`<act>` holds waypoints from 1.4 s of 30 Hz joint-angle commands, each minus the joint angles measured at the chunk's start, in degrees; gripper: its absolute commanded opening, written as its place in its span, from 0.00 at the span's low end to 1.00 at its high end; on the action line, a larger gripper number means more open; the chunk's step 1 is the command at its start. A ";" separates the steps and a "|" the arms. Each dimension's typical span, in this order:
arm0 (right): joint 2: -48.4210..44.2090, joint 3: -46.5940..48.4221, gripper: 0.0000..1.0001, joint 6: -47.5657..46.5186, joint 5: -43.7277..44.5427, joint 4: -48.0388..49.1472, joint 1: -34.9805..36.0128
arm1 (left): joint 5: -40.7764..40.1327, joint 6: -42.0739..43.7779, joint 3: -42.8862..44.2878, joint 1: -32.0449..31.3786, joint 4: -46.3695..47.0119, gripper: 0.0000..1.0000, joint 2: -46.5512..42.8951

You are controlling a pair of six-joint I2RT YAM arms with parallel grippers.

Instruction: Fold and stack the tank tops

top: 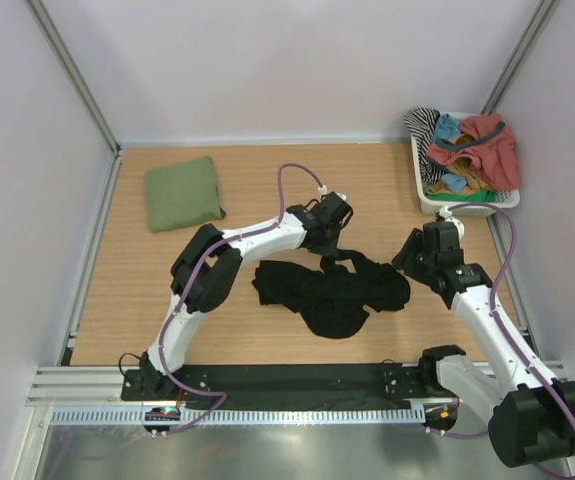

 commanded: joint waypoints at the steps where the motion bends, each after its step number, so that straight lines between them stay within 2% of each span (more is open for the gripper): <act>1: -0.50 -0.19 0.54 0.32 -0.55 2.31 0.17 | -10.03 2.10 7.09 0.12 -7.71 0.00 -4.24; 5: -0.59 0.34 0.54 -0.56 -2.13 2.84 0.25 | -16.04 2.63 7.35 0.12 -11.58 0.00 -13.81; 8: -0.68 0.43 0.53 -2.31 -8.01 5.20 0.17 | -18.16 2.72 7.26 0.12 -14.57 0.00 -21.72; 12: -0.33 0.95 0.54 -4.25 -21.88 12.40 0.43 | -15.89 5.43 7.87 0.12 -16.51 0.00 -29.03; 13: -0.32 1.56 0.54 -4.51 -28.09 16.07 0.52 | -15.53 5.79 8.23 0.12 -16.86 0.00 -30.01; 16: -0.76 2.53 0.53 -4.43 -36.56 23.98 2.09 | -15.26 6.93 9.64 0.12 -18.09 0.00 -32.65; 21: -0.24 4.20 0.54 -2.84 -39.05 34.64 7.80 | -15.97 7.55 12.35 0.03 -19.84 0.00 -33.89; 27: 6.52 9.64 0.54 -4.25 -33.70 41.94 19.05 | -13.95 6.85 16.58 0.12 -22.04 0.00 -32.75; 32: 12.94 13.43 0.56 -6.80 -25.97 40.81 25.20 | -13.94 6.32 17.81 0.12 -22.75 0.00 -33.89; 34: 15.40 14.31 0.59 -7.85 -22.46 40.19 26.44 | -14.21 6.23 18.42 0.03 -23.80 0.00 -34.50; 41: 21.03 12.38 0.62 -8.74 -12.52 40.80 29.17 | -18.33 6.32 25.52 0.12 -26.97 0.00 -38.54; 42: 21.38 11.16 0.65 -8.30 -11.55 41.68 29.78 | -19.21 6.32 26.76 0.12 -27.40 0.00 -39.33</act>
